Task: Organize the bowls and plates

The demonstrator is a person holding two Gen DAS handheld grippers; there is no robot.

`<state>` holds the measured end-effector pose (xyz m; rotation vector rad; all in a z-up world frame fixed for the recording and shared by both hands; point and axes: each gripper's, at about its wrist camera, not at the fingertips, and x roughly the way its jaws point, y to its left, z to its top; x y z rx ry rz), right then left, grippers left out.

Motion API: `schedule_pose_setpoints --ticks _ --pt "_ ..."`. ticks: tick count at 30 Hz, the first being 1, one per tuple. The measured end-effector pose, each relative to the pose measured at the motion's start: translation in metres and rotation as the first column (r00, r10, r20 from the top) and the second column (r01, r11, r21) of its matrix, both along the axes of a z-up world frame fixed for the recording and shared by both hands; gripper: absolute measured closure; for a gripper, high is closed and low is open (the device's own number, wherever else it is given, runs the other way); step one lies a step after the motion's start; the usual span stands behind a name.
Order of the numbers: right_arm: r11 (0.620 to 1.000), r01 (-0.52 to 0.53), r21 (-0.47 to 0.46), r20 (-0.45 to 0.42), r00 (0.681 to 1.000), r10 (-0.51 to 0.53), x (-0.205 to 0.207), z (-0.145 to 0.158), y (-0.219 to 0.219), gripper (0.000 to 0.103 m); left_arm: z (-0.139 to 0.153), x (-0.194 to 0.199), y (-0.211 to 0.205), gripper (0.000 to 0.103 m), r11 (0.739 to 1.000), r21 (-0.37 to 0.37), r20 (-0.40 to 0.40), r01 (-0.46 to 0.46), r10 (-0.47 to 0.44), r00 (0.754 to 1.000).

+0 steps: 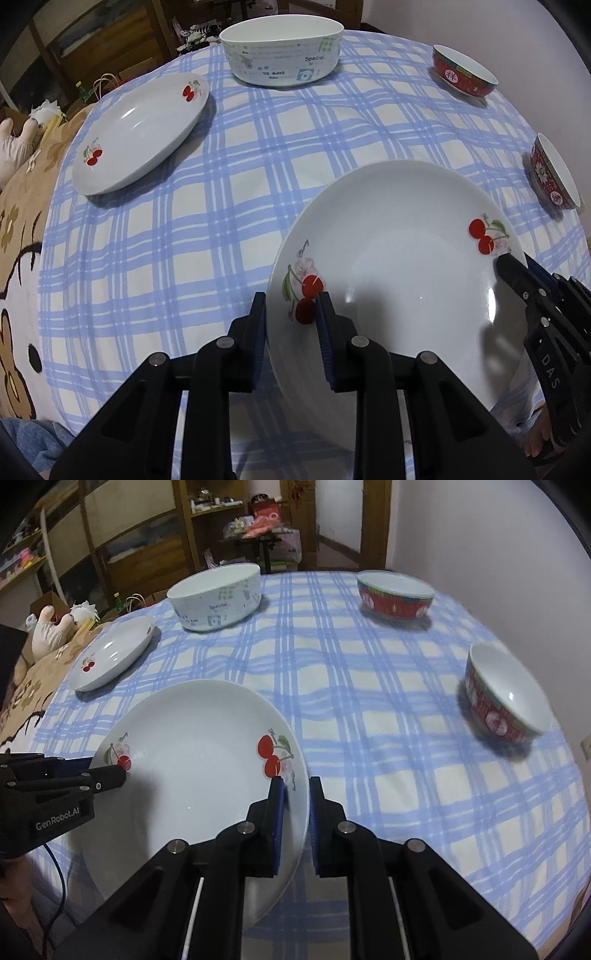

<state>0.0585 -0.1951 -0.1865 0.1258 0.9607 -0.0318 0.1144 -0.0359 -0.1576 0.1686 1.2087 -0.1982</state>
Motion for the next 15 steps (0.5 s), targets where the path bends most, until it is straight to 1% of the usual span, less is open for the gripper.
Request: schedule_pose_setpoints --ticks 15 --pt "1.000 -0.010 -0.021 0.001 1.000 0.010 0.0001 -0.0006 0.0022 0.088 -0.0010 -0.0004 0.0004 0.078 1.000 0.010 0.007 0.011 -0.011 1.000"
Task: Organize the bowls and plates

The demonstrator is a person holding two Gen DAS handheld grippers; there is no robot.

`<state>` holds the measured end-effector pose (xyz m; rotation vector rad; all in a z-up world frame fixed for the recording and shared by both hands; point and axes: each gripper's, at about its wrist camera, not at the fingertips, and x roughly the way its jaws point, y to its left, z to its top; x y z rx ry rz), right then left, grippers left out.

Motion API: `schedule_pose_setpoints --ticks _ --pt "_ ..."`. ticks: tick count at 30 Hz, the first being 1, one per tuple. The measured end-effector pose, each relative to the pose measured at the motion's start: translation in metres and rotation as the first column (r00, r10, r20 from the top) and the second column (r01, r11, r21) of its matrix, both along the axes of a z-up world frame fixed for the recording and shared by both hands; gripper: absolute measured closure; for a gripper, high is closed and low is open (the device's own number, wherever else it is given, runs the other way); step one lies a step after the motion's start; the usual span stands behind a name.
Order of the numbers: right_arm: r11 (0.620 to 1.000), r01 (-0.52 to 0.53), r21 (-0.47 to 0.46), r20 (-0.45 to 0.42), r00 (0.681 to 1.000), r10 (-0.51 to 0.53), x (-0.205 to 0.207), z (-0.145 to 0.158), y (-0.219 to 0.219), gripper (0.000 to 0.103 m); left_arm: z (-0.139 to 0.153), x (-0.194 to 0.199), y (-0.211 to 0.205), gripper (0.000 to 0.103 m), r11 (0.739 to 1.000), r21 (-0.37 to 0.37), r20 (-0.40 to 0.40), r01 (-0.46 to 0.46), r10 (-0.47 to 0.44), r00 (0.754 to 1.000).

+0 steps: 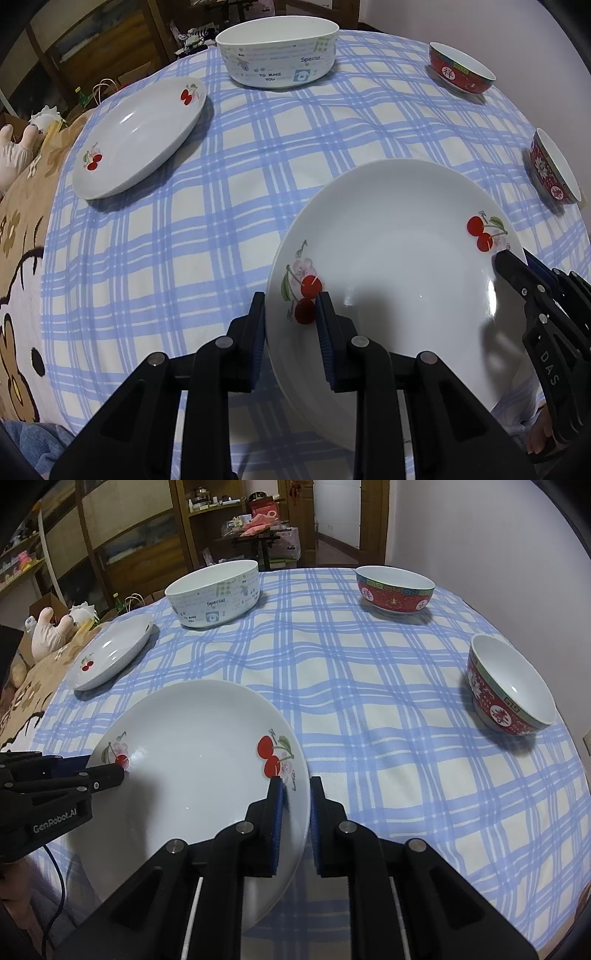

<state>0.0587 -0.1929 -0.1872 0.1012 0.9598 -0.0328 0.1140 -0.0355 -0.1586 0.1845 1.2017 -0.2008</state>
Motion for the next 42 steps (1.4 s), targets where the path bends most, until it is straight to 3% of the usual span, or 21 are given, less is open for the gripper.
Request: schedule_pose_setpoints --ticks 23,36,42 --pt "1.000 -0.019 -0.012 -0.028 0.999 0.019 -0.004 -0.001 0.001 0.086 0.003 -0.003 -0.001 0.077 1.000 0.006 -0.009 0.018 -0.018 1.000" --pt "1.000 0.029 -0.011 -0.003 1.000 -0.029 -0.009 0.006 -0.002 0.086 0.023 -0.020 0.001 0.077 0.997 0.073 0.084 0.021 -0.027 0.996" --pt "0.999 0.053 0.003 0.050 0.997 -0.053 -0.019 0.024 -0.006 0.086 0.053 -0.033 0.014 0.076 1.000 0.023 0.137 0.008 -0.011 0.990"
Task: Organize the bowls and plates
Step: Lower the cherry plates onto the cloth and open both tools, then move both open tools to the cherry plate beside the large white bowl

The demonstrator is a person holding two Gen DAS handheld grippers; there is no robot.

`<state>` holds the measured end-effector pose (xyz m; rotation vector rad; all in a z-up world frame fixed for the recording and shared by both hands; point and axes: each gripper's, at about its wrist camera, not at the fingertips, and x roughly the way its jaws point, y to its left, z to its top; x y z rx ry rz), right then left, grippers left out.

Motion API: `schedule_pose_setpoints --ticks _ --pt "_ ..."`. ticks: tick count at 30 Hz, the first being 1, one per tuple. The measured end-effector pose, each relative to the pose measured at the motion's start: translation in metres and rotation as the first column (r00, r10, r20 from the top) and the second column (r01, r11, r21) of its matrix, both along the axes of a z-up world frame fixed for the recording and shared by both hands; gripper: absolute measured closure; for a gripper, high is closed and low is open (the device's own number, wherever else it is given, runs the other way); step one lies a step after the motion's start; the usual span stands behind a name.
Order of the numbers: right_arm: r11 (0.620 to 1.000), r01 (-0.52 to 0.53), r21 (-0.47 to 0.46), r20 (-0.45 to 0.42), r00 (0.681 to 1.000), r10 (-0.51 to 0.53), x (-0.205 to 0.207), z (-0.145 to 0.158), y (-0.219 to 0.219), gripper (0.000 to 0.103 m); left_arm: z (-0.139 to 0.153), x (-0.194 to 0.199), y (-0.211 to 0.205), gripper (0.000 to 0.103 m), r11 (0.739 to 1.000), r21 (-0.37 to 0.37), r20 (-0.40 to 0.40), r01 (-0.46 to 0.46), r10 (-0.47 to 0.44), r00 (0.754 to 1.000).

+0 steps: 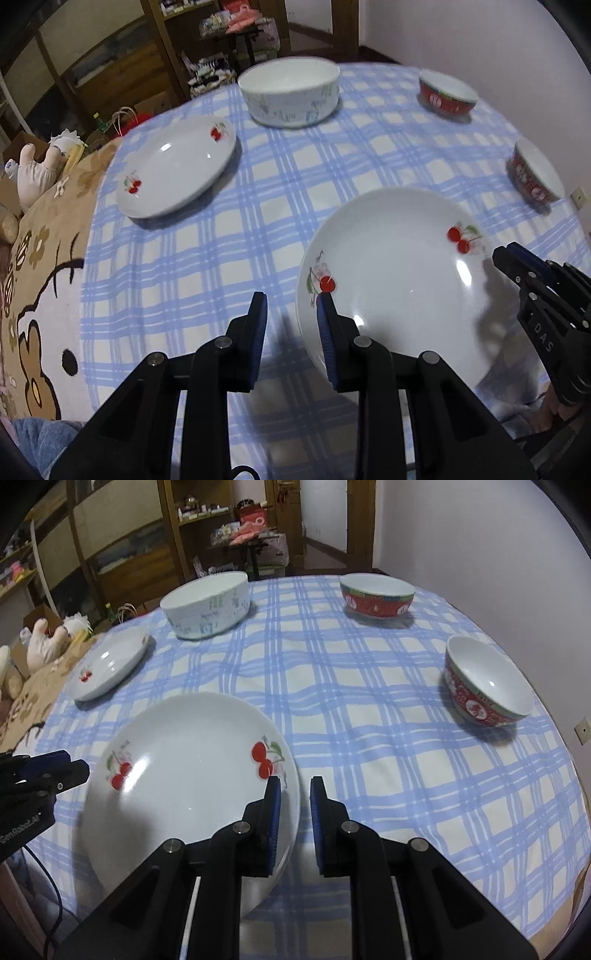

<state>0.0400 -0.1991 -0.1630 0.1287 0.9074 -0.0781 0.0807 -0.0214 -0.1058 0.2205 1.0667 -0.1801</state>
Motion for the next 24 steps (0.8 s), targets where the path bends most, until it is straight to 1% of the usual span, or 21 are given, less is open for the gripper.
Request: schedule_pose_setpoints --ticks 3,8,10,11,12,13,14,16,17,18,19,20,21,22,23,24 --pt "1.000 0.002 -0.015 0.048 0.999 -0.002 -0.003 0.017 0.000 0.086 0.018 -0.005 0.004 0.076 1.000 -0.029 0.033 0.004 -0.003 0.999" --pt "1.000 -0.006 -0.028 0.136 0.991 0.010 -0.008 0.053 0.001 0.086 0.053 -0.011 0.008 0.076 0.999 -0.030 0.100 0.019 -0.015 0.995" --pt "0.999 -0.019 -0.032 0.160 0.987 0.024 -0.005 0.066 0.003 0.085 0.068 -0.015 0.009 0.075 0.999 -0.023 0.129 0.027 -0.024 0.991" --pt "0.999 -0.023 -0.037 0.174 0.984 0.029 -0.004 0.072 0.004 0.081 0.074 -0.017 0.010 0.073 0.999 -0.013 0.152 0.035 -0.033 0.988" --pt "0.998 -0.026 -0.056 0.187 0.982 0.036 -0.004 0.079 0.006 0.073 0.081 -0.020 0.010 0.067 0.999 -0.003 0.178 0.046 -0.045 0.983" --pt "0.997 -0.030 -0.077 0.202 0.978 0.045 -0.003 0.085 0.008 0.070 0.088 -0.022 0.011 0.062 0.999 0.004 0.199 0.055 -0.054 0.978" --pt "0.995 -0.035 -0.092 0.219 0.974 0.055 -0.003 0.091 0.010 0.066 0.092 -0.024 0.012 0.055 0.998 0.008 0.213 0.057 -0.058 0.975" --pt "0.994 -0.053 -0.096 0.244 0.967 0.075 -0.002 0.101 0.014 0.066 0.102 -0.025 0.017 0.054 0.998 0.012 0.243 0.057 -0.058 0.968" --pt "0.994 -0.061 -0.090 0.253 0.964 0.082 -0.001 0.106 0.015 0.064 0.107 -0.023 0.021 0.051 0.999 0.014 0.249 0.052 -0.054 0.967" --pt "0.994 -0.069 -0.084 0.266 0.960 0.089 0.001 0.112 0.018 0.058 0.111 -0.020 0.024 0.047 0.999 0.010 0.253 0.049 -0.050 0.966" --pt "0.994 -0.073 -0.083 0.277 0.956 0.093 0.002 0.116 0.020 0.053 0.115 -0.018 0.028 0.045 0.999 0.007 0.257 0.042 -0.042 0.965" --pt "0.994 -0.077 -0.082 0.291 0.952 0.098 0.002 0.120 0.022 0.044 0.119 -0.015 0.031 0.041 0.999 0.005 0.261 0.036 -0.036 0.965" --pt "0.993 -0.085 -0.084 0.309 0.945 0.107 0.005 0.125 0.025 0.040 0.121 -0.013 0.033 0.033 0.999 0.005 0.262 0.031 -0.032 0.964" --pt "0.992 -0.093 -0.087 0.315 0.942 0.117 0.008 0.129 0.029 0.039 0.126 -0.008 0.037 0.027 1.000 0.008 0.264 0.022 -0.023 0.964" --pt "0.991 -0.100 -0.090 0.314 0.942 0.123 0.011 0.131 0.032 0.038 0.129 -0.004 0.040 0.016 1.000 0.009 0.267 0.014 -0.016 0.964" --pt "0.990 -0.106 -0.093 0.310 0.942 0.130 0.017 0.134 0.036 0.037 0.131 -0.002 0.042 0.012 1.000 0.010 0.270 0.011 -0.013 0.963"
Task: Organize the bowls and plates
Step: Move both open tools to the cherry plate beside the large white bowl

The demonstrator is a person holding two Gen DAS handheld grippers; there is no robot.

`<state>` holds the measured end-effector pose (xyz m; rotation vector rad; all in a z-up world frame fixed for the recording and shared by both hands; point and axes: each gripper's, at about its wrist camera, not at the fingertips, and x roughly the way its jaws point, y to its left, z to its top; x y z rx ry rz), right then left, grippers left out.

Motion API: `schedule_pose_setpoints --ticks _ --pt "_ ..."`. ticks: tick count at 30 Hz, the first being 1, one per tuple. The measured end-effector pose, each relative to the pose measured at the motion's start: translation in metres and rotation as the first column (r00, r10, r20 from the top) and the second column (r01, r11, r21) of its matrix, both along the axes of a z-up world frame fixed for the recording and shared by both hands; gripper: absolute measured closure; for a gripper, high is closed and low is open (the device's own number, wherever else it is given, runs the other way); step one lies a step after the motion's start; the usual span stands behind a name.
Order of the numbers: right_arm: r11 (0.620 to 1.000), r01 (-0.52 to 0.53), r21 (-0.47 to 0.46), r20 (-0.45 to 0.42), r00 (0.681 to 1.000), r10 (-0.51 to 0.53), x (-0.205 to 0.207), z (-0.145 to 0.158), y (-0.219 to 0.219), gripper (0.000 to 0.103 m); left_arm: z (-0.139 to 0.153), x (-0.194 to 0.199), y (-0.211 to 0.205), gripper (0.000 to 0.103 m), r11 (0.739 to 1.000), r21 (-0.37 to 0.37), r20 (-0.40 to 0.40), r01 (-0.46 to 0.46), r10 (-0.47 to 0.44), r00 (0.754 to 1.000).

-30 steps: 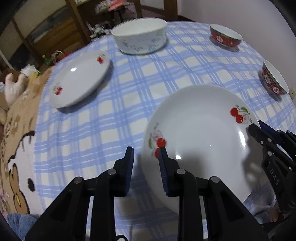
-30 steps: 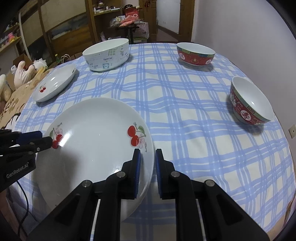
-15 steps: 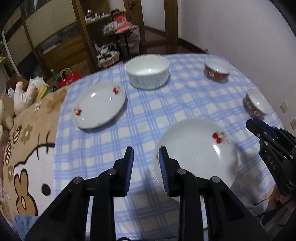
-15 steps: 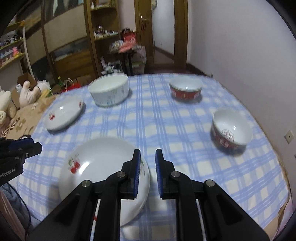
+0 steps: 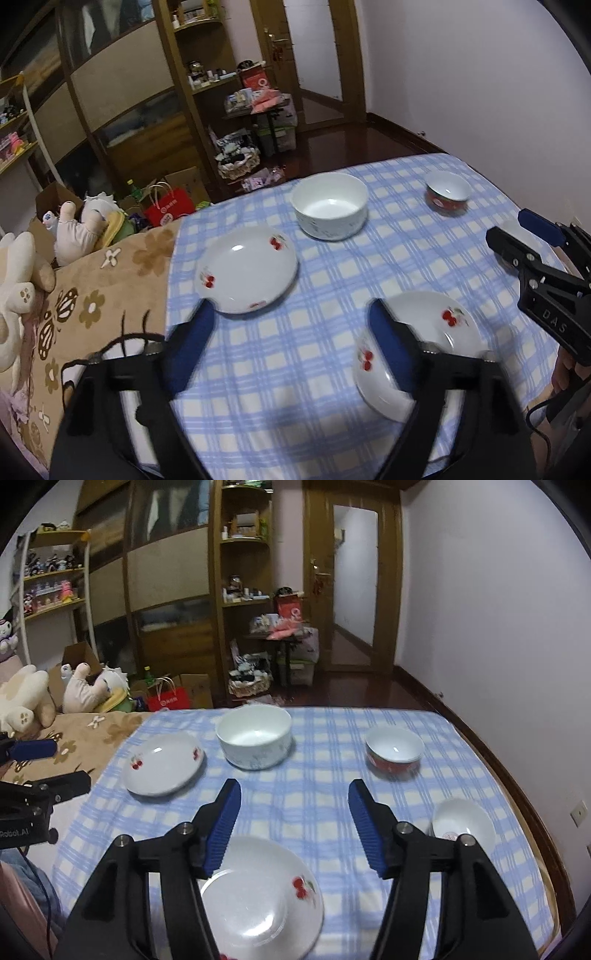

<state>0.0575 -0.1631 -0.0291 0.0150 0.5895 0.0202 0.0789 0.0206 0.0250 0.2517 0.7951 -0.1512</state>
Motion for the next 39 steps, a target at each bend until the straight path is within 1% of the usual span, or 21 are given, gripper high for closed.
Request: schedule_pose_setpoints --ticks 1,2,5,6,9,13,17,19,23,26,29,32,39 --pt "1.000 -0.001 0.002 -0.002 1.000 0.001 0.005 0.002 0.003 0.037 0.004 0.004 0.003 0.012 1.000 0.004 0.004 -0.001 0.001 1.000" --pt "1.000 -0.004 0.007 -0.004 1.000 0.004 0.008 0.003 0.004 0.033 0.006 0.008 0.005 0.012 1.000 0.013 0.005 -0.004 0.004 1.000" --pt "0.999 -0.023 0.030 0.001 1.000 0.023 0.023 0.006 0.013 0.019 0.014 0.021 0.010 0.010 0.998 0.059 0.019 -0.011 0.010 1.000" --pt "0.999 -0.029 0.031 0.005 1.000 0.029 0.029 0.007 0.017 0.015 0.015 0.025 0.011 0.009 0.998 0.068 0.021 -0.011 0.010 1.000" --pt "0.999 -0.039 0.032 -0.003 0.999 0.039 0.045 0.008 0.027 0.014 0.019 0.043 0.017 0.009 0.996 0.090 0.016 -0.020 0.019 1.000" --pt "0.996 -0.069 0.052 0.005 0.998 0.068 0.064 0.010 0.038 0.014 0.020 0.070 0.035 0.009 0.996 0.064 0.000 -0.061 0.061 0.998" --pt "0.994 -0.084 0.074 0.004 0.997 0.083 0.085 0.007 0.049 0.014 0.012 0.095 0.056 0.009 0.993 0.033 -0.028 -0.114 0.115 0.993" --pt "0.991 -0.093 0.093 0.000 0.996 0.094 0.098 0.004 0.056 0.014 0.006 0.108 0.067 0.009 0.990 0.018 -0.045 -0.143 0.144 0.989" --pt "0.989 -0.109 0.097 0.005 0.994 0.109 0.121 -0.005 0.070 0.014 -0.006 0.130 0.088 0.009 0.986 0.005 -0.046 -0.168 0.168 0.985" --pt "0.988 -0.109 0.112 -0.010 0.994 0.111 0.137 -0.018 0.082 0.014 -0.019 0.147 0.101 0.009 0.983 0.002 -0.062 -0.186 0.185 0.981" --pt "0.983 -0.122 0.139 -0.040 0.991 0.129 0.154 -0.034 0.095 0.014 -0.039 0.166 0.115 0.009 0.982 -0.012 -0.088 -0.189 0.187 0.978" --pt "0.980 -0.129 0.150 -0.061 0.988 0.139 0.165 -0.047 0.105 0.014 -0.059 0.179 0.123 0.009 0.985 0.004 -0.100 -0.175 0.175 0.980" --pt "0.980 -0.144 0.137 -0.133 0.978 0.162 0.189 -0.082 0.127 0.014 -0.103 0.207 0.141 0.009 0.978 0.012 -0.158 -0.207 0.206 0.966"
